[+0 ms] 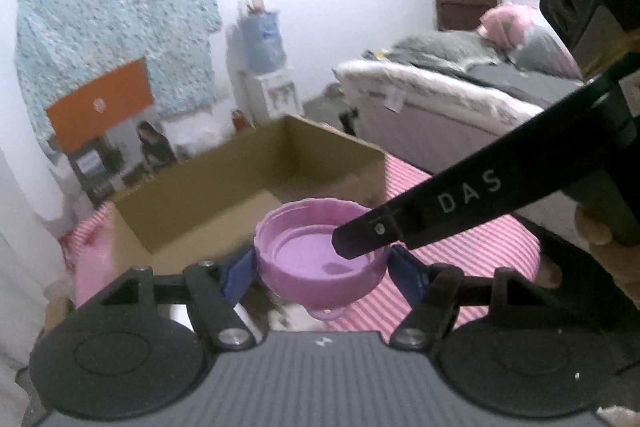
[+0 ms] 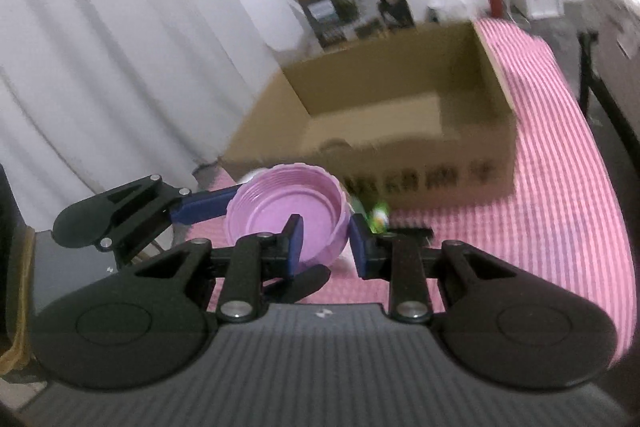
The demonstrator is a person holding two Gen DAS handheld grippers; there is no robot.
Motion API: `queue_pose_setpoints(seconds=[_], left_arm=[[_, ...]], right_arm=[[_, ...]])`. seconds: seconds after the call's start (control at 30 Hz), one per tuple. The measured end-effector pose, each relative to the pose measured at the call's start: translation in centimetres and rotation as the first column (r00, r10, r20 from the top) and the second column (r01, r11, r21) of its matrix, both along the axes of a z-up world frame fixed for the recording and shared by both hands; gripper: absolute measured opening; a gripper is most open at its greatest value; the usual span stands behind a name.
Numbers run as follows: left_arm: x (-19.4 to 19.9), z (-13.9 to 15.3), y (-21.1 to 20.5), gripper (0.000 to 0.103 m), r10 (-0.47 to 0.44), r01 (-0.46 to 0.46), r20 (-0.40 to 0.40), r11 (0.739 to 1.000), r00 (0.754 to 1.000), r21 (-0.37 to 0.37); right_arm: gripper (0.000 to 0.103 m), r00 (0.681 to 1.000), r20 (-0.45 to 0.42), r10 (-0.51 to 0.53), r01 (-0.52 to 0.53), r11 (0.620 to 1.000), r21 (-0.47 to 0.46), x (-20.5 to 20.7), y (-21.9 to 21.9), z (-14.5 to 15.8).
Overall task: Organize rigid objects
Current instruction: 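Carry the pink-purple lid with the right gripper into the box and release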
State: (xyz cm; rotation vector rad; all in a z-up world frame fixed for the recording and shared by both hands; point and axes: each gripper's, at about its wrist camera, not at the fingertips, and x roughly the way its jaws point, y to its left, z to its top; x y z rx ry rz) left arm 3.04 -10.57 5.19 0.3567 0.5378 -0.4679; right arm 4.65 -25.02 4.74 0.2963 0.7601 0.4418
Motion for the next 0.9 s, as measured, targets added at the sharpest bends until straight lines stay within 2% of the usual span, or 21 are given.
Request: queue_pose_setpoints(seconds=[0.17,0.3,0.37,0.47,0.6,0.73,0.9], left_arm=[[3.4,2.5,1.4,0.073,0.059,-0.059,0.014,0.998,0.998,0.019],[8.1,3.5,2.3,0.074,0.095,-0.094,-0.028,0.994,0.995,0.048],[10.9,3.4,2.8,0.074,0.115,-0.11,-0.069,0.991,0.991,0.072],[15.0,2.6,3.9,0.074,0.148,-0.134,-0.134,0.985,0.98,0.112],[20.2,0.6,4.0,0.074,0.182,-0.145,-0.214,0.973,0.96,0.178],[24.0,-1.6,3.8,0.074,0.208,-0.149,-0.239,0.959,0.948,0.242],[27.3,-4.2,3.2,0.074,0.238,-0.146,-0.275,0.937,0.931,0.318]], right_arm=[[0.024,0.997,0.028,0.075,-0.075,0.997,0.007,4.2,1.8,2.9],[0.024,0.992,-0.007,0.128,-0.128,0.992,0.01,9.4,3.6,4.3],[0.024,0.987,-0.054,0.151,-0.15,0.989,0.013,12.7,4.6,4.2],[0.024,0.973,-0.146,0.176,-0.172,0.984,0.036,17.9,5.8,3.1],[0.024,0.94,-0.279,0.194,-0.176,0.98,0.089,23.9,6.7,0.4],[0.024,0.917,-0.355,0.182,-0.163,0.983,0.083,28.8,7.8,-2.1],[0.024,0.892,-0.42,0.168,-0.153,0.986,0.069,32.3,8.5,-4.9]])
